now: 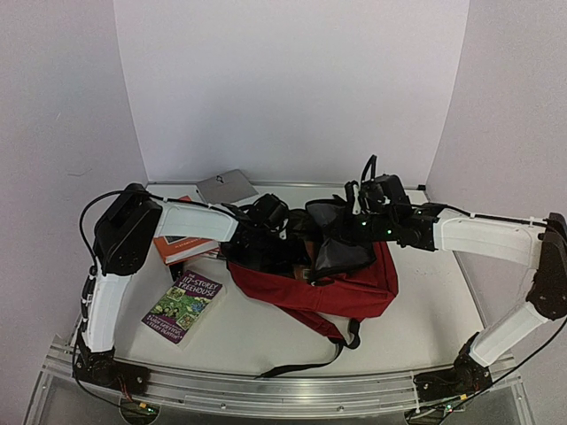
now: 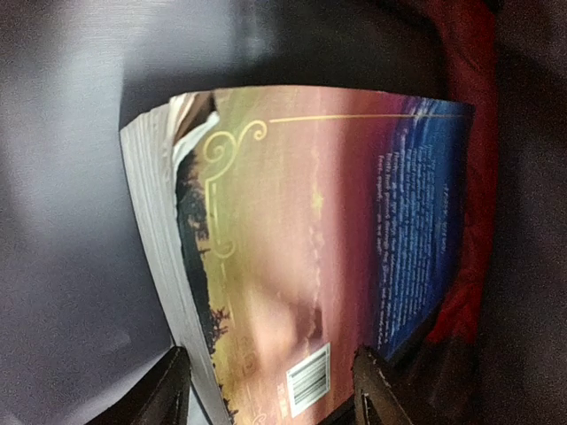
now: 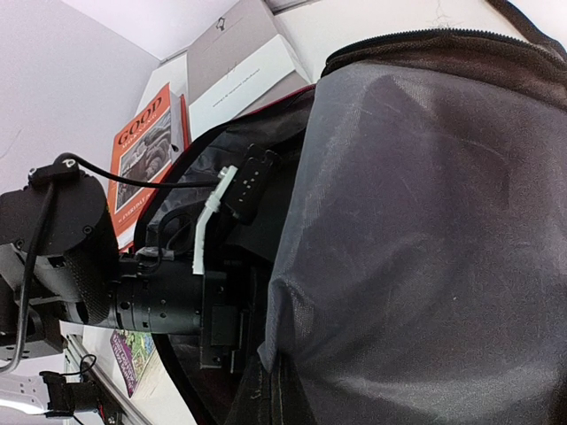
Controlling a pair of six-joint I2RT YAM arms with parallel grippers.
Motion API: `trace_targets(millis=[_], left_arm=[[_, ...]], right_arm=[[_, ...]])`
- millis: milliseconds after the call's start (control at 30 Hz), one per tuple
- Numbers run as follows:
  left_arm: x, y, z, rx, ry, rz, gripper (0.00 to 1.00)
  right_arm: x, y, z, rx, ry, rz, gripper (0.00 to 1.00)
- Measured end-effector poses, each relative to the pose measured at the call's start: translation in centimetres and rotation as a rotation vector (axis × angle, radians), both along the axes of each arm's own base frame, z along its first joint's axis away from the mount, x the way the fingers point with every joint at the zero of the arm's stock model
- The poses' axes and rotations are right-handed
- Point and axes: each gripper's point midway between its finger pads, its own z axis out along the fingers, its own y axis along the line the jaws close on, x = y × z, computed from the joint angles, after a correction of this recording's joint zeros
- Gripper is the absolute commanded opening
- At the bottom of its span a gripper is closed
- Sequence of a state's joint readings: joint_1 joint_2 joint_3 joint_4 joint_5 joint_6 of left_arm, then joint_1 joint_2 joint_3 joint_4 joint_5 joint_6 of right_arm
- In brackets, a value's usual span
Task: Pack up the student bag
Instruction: Place the book in the student bag.
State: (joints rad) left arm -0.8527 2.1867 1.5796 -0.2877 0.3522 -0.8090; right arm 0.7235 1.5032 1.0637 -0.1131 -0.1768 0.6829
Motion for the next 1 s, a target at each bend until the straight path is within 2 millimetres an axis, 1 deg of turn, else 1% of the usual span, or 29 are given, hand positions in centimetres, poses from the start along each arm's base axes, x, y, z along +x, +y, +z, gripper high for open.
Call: trace_targets(millis=[133, 267, 400, 467, 533, 600, 767, 833, 900, 967, 1000], left_arm=[[-0.4, -2.2, 0.4, -0.045, -0.015, -0.034, 0.6], [-0.8, -3.1, 1.1, -0.065, -0.032, -0.052, 0.6], [-0.5, -2.9, 1.4, -0.058, -0.057, -0.046, 0.65], [-0.5, -1.9, 1.9, -0.047, -0.071, -0.036, 0.68], [-0.4, -0.6, 3.3, -0.043, -0.093, -0.022, 0.72], [-0.2, 1.1, 5.3, -0.042, -0.12, 0.001, 0.75], [0.7, 5.9, 12.8, -0.089, -0.236, 0.068, 0.82], [0.9, 8.1, 15.4, -0.112, -0.274, 0.102, 0.84], [0.9, 10.7, 16.8, -0.123, -0.295, 0.141, 0.87], [0.9, 14.0, 17.1, -0.111, -0.3, 0.197, 0.9], [0.9, 15.5, 16.8, -0.1, -0.296, 0.225, 0.91]], right_arm=[[0.0, -0.1, 0.0, -0.002, -0.001, -0.003, 0.0], [0.0, -0.2, -0.4, -0.009, 0.002, -0.008, 0.0], [0.1, -0.6, -0.8, -0.022, 0.0, -0.024, 0.0], [0.2, -0.7, -0.9, -0.028, -0.004, -0.033, 0.0], [0.4, -0.9, -0.9, -0.034, -0.008, -0.042, 0.0], [0.5, -1.1, -1.0, -0.038, -0.01, -0.051, 0.0], [1.4, -2.6, -1.5, -0.051, 0.0, -0.087, 0.0], [1.8, -3.4, -1.8, -0.057, 0.005, -0.107, 0.0], [2.2, -4.3, -2.1, -0.062, 0.011, -0.126, 0.0], [2.4, -5.1, -2.4, -0.069, 0.017, -0.143, 0.0], [2.5, -5.6, -2.5, -0.071, 0.019, -0.152, 0.0]])
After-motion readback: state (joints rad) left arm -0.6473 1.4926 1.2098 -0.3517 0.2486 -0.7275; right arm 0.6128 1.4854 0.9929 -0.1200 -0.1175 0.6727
